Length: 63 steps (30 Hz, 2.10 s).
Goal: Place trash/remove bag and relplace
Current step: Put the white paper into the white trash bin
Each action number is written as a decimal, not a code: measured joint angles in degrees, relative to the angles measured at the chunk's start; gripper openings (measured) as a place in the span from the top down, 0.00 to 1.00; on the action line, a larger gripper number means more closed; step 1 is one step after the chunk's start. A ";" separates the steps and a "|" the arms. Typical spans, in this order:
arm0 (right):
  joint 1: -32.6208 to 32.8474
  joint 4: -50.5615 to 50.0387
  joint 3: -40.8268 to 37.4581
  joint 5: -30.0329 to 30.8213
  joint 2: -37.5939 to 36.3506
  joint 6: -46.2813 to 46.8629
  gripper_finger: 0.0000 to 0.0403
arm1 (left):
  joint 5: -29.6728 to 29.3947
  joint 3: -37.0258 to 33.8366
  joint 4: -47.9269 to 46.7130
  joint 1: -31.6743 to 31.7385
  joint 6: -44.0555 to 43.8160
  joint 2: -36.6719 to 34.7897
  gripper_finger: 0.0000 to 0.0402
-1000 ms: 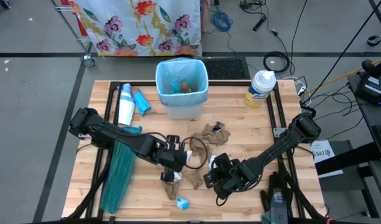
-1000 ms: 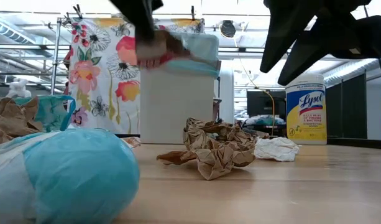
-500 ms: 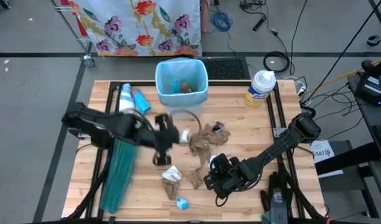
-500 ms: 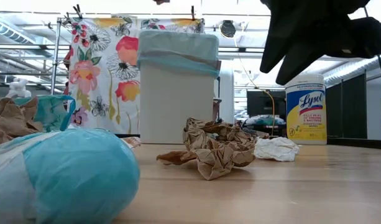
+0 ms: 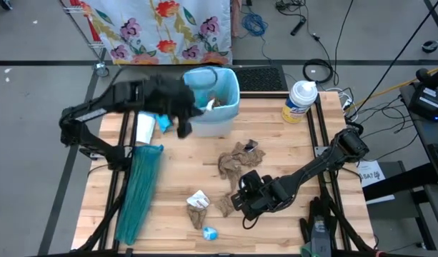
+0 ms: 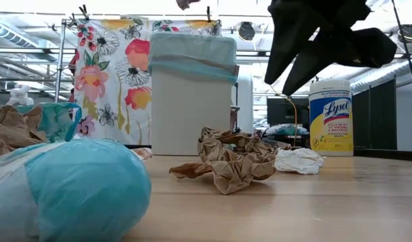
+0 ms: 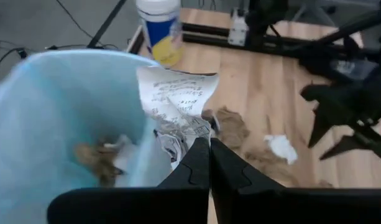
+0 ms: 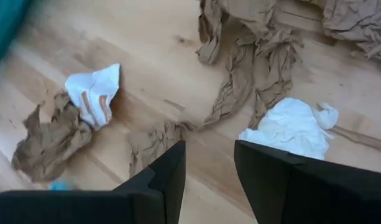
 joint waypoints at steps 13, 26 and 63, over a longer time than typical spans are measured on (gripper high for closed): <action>-0.35 -5.96 0.00 2.16 -0.01 14.84 0.68 | 18.45 -0.07 1.58 21.77 13.33 3.77 0.95; -1.52 -7.58 0.00 3.50 -0.01 21.87 0.68 | 8.75 -0.07 8.64 23.40 20.80 7.94 0.70; 0.77 -2.97 0.00 -4.78 -2.55 -9.18 0.68 | -13.30 -33.06 16.18 -27.53 -33.53 -9.63 0.69</action>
